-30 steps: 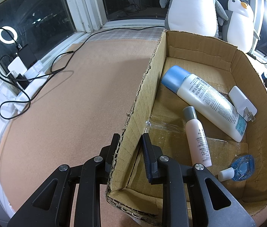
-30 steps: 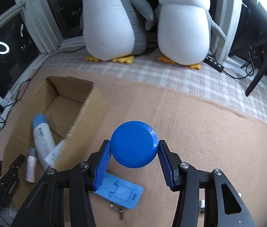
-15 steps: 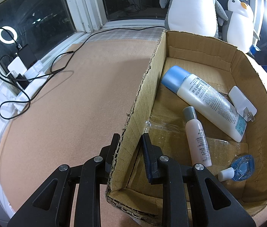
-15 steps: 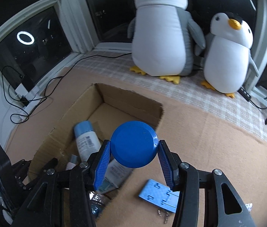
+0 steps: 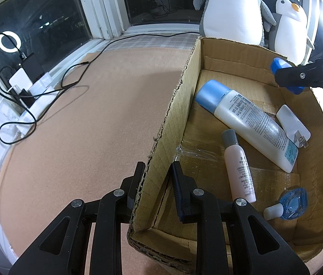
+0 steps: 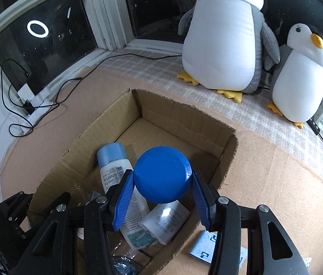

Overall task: Organize rigid objects
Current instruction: 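Carry the blue tin into the box and open the right gripper, then move the right gripper back to the white USB cable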

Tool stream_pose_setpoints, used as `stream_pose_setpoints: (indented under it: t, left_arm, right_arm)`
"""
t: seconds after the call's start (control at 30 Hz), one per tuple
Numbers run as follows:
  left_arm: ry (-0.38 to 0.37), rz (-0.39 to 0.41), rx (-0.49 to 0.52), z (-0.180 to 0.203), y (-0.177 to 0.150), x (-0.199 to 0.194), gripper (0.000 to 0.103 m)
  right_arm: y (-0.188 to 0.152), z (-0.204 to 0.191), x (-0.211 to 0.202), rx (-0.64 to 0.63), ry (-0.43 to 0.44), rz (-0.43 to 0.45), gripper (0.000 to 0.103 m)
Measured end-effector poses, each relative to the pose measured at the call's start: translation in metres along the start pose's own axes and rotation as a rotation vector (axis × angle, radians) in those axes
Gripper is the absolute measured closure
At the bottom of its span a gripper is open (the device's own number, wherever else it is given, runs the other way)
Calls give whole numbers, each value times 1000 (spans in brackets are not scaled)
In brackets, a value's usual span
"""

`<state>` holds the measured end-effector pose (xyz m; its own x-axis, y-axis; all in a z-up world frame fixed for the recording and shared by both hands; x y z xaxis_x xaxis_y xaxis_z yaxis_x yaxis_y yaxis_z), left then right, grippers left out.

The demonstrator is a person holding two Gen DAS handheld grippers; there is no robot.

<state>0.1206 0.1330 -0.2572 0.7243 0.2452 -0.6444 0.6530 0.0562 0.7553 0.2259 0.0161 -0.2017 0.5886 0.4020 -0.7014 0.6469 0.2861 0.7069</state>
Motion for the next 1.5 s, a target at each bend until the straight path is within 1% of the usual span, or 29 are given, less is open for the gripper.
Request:
stream_pose_setpoints:
  t: [0.53, 0.57, 0.7, 0.8, 1.2, 1.43, 1.5]
  left_arm:
    - [0, 0, 0, -1, -1, -1, 81]
    - [0, 0, -1, -1, -1, 0, 81]
    - [-1, 0, 0, -1, -1, -1, 81]
    - [-1, 0, -2, -1, -1, -1, 81]
    - [-1, 1, -2, -1, -1, -1, 81]
    - [-1, 2, -2, -1, -1, -1, 81]
    - [-1, 1, -2, -2, -1, -1, 81]
  right_arm:
    - [-6, -5, 11, -15, -1, -28, 57]
    - [-6, -6, 11, -15, 3, -28, 55]
    - [-4, -5, 10, -16, 5, -19, 40]
    - [-3, -6, 9, -22, 3, -14, 37]
    - [-3, 0, 4, -4, -5, -9, 36]
    - [-3, 5, -13, 10, 18, 5, 36]
    - [-3, 8, -20, 12, 10, 13, 36]
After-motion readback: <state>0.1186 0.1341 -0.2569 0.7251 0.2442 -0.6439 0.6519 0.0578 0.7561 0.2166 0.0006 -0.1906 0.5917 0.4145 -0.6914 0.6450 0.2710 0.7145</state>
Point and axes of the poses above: each gripper's, at about its wrist camera, not at the fingertips, and x roughly the way its jaws point, z to its right, y to its top, the point moved 9 cm from there along x, roughly the way its jaws point, and after that the axes turned 15 degrees about z, right-handed, at the moved point
